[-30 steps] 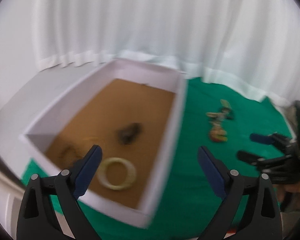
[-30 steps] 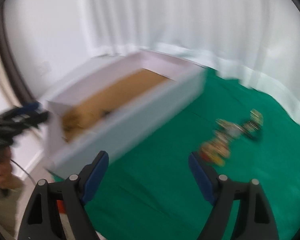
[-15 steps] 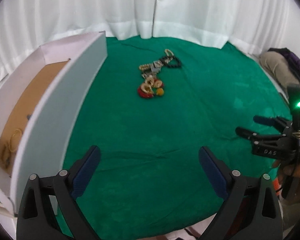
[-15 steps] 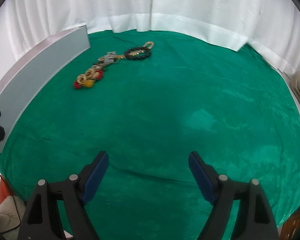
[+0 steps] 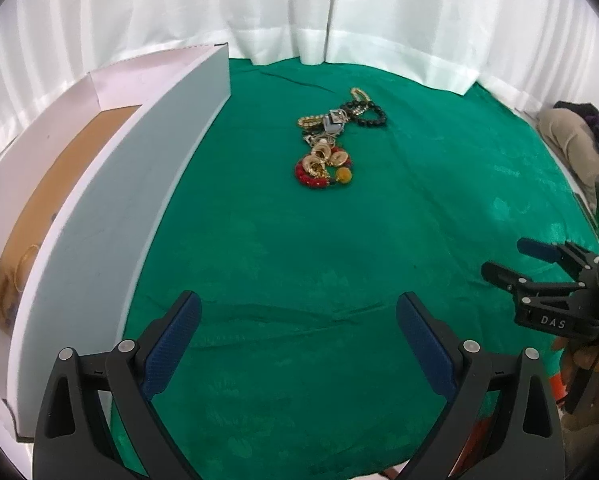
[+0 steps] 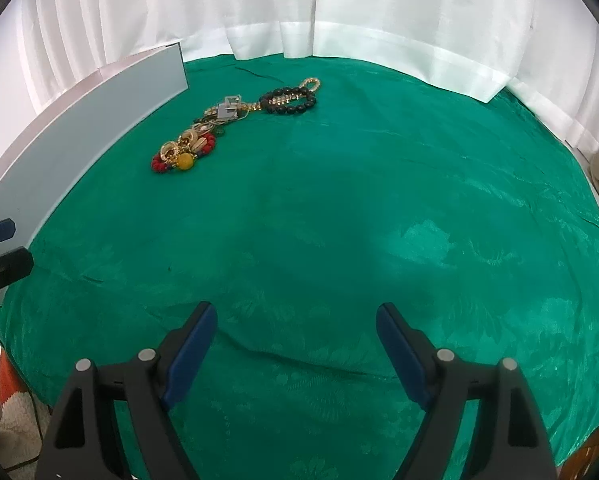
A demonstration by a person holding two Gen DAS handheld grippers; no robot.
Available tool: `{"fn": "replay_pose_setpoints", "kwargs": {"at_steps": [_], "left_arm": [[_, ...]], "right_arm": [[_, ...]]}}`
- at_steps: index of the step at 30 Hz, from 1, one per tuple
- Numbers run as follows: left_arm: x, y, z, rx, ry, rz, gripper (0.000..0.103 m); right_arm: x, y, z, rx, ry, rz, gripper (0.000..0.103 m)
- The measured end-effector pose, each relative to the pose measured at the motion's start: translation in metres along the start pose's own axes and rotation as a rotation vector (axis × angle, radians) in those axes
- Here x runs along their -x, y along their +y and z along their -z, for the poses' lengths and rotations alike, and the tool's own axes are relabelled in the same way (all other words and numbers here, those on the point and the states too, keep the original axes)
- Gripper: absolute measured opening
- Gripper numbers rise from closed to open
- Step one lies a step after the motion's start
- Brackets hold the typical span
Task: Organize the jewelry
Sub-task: 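Move the left tool back toward the remaining earrings and chains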
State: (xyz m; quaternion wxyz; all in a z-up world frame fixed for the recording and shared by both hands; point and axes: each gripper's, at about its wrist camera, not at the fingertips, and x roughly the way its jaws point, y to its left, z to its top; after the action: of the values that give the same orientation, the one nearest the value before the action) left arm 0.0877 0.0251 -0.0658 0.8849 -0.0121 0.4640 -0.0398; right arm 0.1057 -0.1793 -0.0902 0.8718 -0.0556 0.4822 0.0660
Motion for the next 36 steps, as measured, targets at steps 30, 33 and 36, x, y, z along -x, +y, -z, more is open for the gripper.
{"fn": "replay_pose_setpoints", "kwargs": {"at_steps": [30, 33, 36], "left_arm": [[-0.026, 0.039, -0.034, 0.100, 0.066, 0.019, 0.098], [-0.033, 0.041, -0.051, 0.104, 0.076, 0.049, 0.098], [-0.043, 0.026, -0.070, 0.061, 0.076, 0.077, 0.098]], "right_arm": [[-0.027, 0.000, 0.013, 0.019, 0.067, 0.011, 0.084], [-0.027, 0.000, 0.015, 0.017, 0.070, 0.013, 0.084], [-0.027, 0.000, 0.014, 0.014, 0.069, 0.016, 0.085]]}}
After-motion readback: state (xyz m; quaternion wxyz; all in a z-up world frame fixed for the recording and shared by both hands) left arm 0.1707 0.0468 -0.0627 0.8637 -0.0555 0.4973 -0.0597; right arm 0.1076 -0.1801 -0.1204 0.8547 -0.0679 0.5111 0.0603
